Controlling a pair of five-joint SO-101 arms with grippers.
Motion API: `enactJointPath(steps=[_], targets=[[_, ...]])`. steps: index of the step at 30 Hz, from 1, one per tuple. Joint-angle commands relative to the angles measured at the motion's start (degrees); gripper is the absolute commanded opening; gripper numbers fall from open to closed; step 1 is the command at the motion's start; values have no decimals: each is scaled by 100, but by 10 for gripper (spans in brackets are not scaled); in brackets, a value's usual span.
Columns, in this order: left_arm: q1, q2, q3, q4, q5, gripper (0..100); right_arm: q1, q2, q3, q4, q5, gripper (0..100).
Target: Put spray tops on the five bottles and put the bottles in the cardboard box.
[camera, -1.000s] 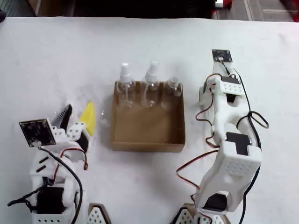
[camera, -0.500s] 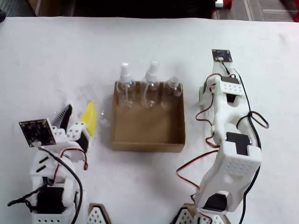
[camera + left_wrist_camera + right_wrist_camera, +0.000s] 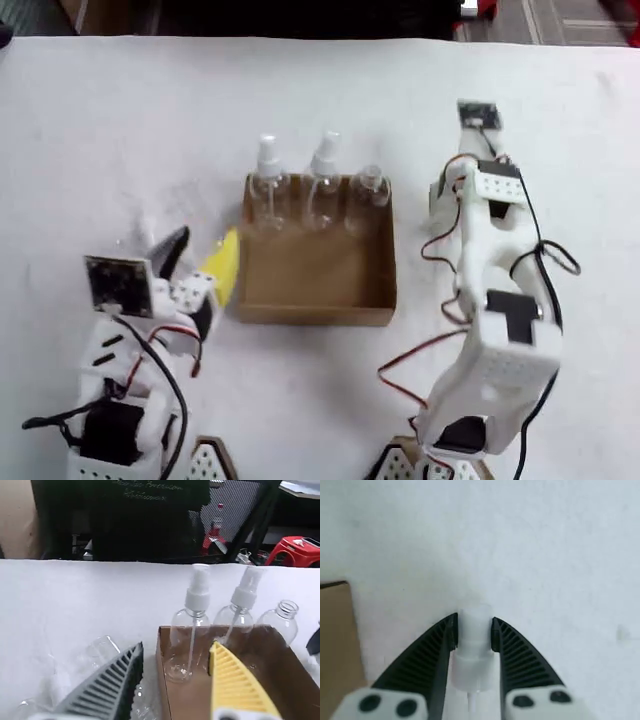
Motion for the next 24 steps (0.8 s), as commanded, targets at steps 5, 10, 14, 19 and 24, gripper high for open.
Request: enactJointPath(steps=[5, 10, 14, 19, 24], targets=[[1798, -48, -290, 352, -176, 207, 101, -3512, -237, 804, -44, 16], [2571, -48, -281, 519, -264, 203, -215, -5552, -202, 1182, -53, 16], [2624, -48, -281, 510, -9, 203, -1279, -6888, 229, 1473, -53, 16], [2747, -57, -299, 695, 26, 167, -1727, -8980, 1284, 989, -1160, 16], [3433, -57, -404, 624, -9, 33, -1956, -10440, 3130, -400, -1099, 15]])
